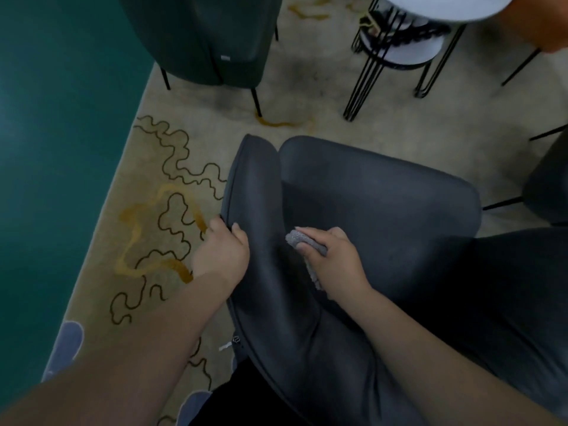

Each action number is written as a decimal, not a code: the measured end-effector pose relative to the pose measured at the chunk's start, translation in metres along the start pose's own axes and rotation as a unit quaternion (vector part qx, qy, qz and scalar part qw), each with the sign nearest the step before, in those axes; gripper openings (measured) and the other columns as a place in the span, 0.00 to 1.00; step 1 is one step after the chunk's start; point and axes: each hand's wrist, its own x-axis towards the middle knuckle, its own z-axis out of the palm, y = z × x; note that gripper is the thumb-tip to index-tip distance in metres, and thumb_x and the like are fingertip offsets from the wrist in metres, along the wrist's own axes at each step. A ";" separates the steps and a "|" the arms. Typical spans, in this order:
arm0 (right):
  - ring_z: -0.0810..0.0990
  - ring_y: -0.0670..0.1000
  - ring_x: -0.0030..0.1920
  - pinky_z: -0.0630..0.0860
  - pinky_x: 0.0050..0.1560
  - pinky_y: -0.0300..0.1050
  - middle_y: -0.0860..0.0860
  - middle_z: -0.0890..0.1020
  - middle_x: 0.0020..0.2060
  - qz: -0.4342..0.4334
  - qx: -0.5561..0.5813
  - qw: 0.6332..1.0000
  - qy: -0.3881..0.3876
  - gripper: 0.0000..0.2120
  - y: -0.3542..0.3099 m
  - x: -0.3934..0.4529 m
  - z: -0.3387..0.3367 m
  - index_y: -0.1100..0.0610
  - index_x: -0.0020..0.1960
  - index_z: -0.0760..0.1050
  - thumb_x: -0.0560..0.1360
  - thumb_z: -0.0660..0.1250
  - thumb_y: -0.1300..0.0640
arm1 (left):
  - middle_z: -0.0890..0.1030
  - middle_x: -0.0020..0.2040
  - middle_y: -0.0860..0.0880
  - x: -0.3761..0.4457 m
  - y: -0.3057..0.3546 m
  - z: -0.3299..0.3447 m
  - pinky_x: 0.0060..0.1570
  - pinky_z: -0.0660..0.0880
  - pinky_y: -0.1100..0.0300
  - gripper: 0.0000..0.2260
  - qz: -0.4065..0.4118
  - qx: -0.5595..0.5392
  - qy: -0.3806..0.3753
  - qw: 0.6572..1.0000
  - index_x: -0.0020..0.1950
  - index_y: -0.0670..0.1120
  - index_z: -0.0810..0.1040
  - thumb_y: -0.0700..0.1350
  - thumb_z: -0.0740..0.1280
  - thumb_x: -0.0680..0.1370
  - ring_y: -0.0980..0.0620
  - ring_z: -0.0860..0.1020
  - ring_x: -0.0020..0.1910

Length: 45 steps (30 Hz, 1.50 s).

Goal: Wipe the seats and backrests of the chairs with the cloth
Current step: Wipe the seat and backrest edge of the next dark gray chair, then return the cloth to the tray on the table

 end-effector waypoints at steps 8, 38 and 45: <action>0.75 0.46 0.29 0.72 0.27 0.34 0.56 0.74 0.46 0.065 -0.019 0.996 0.058 0.12 0.008 -0.040 -0.058 0.48 0.60 0.79 0.77 0.67 0.52 | 0.50 0.80 0.47 -0.011 0.006 -0.034 0.71 0.60 0.44 0.30 0.182 0.245 -0.010 0.952 0.80 0.47 0.45 0.56 0.51 0.82 0.44 0.52 0.77; 0.74 0.32 0.43 0.67 0.40 0.19 0.41 0.68 0.47 0.109 -0.013 0.911 0.397 0.13 -0.114 -0.073 0.086 0.45 0.60 0.78 0.76 0.67 0.46 | 0.52 0.80 0.50 0.101 -0.054 -0.180 0.76 0.49 0.48 0.30 0.522 0.373 -0.076 0.763 0.80 0.48 0.50 0.61 0.48 0.82 0.49 0.49 0.79; 0.74 0.38 0.42 0.66 0.40 0.19 0.45 0.70 0.48 0.138 -0.028 0.887 0.440 0.13 -0.123 -0.060 0.069 0.43 0.59 0.78 0.76 0.66 0.44 | 0.51 0.81 0.50 0.129 -0.031 -0.180 0.76 0.48 0.49 0.30 0.545 0.374 -0.091 0.745 0.80 0.48 0.48 0.60 0.48 0.82 0.50 0.49 0.79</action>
